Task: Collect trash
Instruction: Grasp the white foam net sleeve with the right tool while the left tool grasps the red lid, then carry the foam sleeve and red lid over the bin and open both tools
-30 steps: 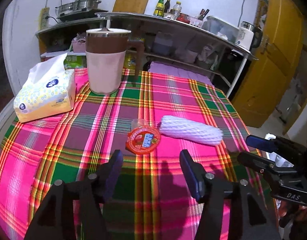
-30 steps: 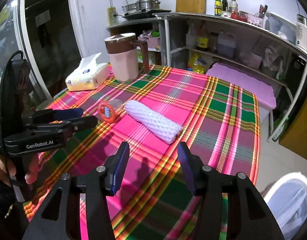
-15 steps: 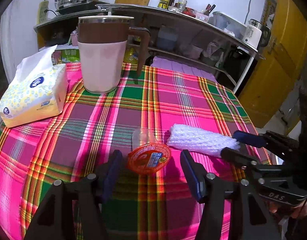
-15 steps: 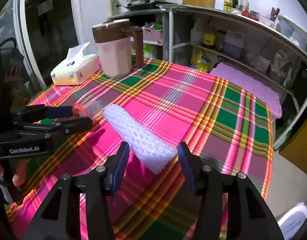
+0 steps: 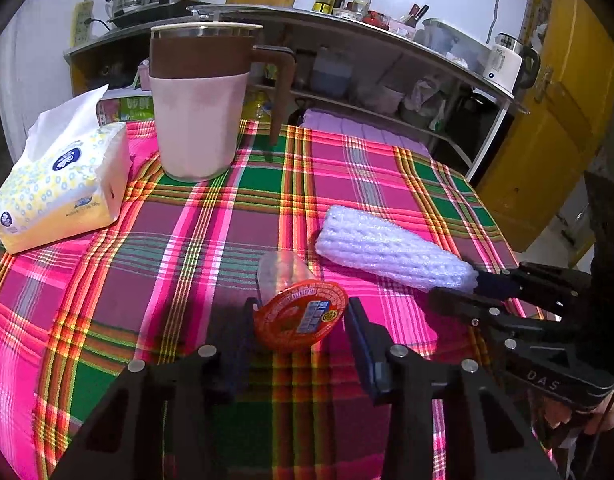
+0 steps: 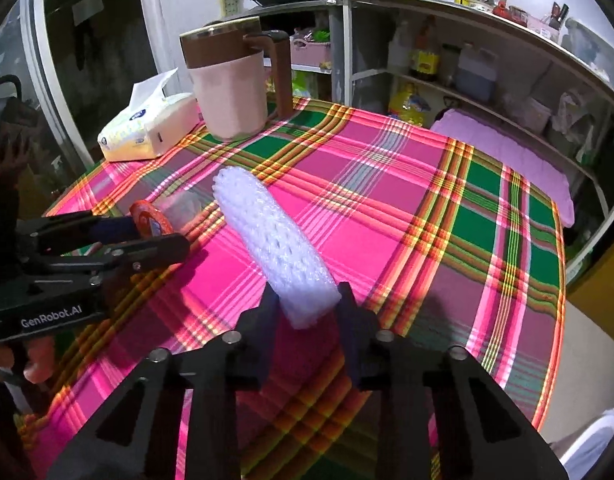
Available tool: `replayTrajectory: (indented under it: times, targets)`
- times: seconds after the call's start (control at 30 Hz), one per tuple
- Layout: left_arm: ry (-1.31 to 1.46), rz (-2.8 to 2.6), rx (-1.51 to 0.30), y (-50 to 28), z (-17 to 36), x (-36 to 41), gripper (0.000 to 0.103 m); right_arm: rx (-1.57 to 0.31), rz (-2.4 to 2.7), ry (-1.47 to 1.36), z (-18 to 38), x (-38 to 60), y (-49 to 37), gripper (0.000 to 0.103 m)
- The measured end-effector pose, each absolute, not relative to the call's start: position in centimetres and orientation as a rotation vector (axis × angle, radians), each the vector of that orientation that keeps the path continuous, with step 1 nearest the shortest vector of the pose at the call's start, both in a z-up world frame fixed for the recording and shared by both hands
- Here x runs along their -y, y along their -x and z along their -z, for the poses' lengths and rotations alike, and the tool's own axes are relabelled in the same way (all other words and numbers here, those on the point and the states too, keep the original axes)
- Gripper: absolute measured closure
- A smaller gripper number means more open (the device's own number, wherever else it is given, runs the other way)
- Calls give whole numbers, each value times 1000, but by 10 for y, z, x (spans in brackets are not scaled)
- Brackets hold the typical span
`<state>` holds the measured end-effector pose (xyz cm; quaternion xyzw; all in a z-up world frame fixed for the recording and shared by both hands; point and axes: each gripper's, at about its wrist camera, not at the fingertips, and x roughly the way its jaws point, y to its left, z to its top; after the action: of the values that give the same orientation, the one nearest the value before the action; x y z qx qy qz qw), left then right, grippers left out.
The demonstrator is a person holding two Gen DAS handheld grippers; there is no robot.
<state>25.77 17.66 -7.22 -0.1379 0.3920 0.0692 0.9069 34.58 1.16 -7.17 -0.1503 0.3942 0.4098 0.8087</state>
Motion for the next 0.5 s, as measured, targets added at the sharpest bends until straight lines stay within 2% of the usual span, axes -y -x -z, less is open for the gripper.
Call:
replayTrajectory:
  times: [0.5]
  targets:
    - [288,-99,-749,-212,45,-152,60,-826,-835,222,50,22,-307,80]
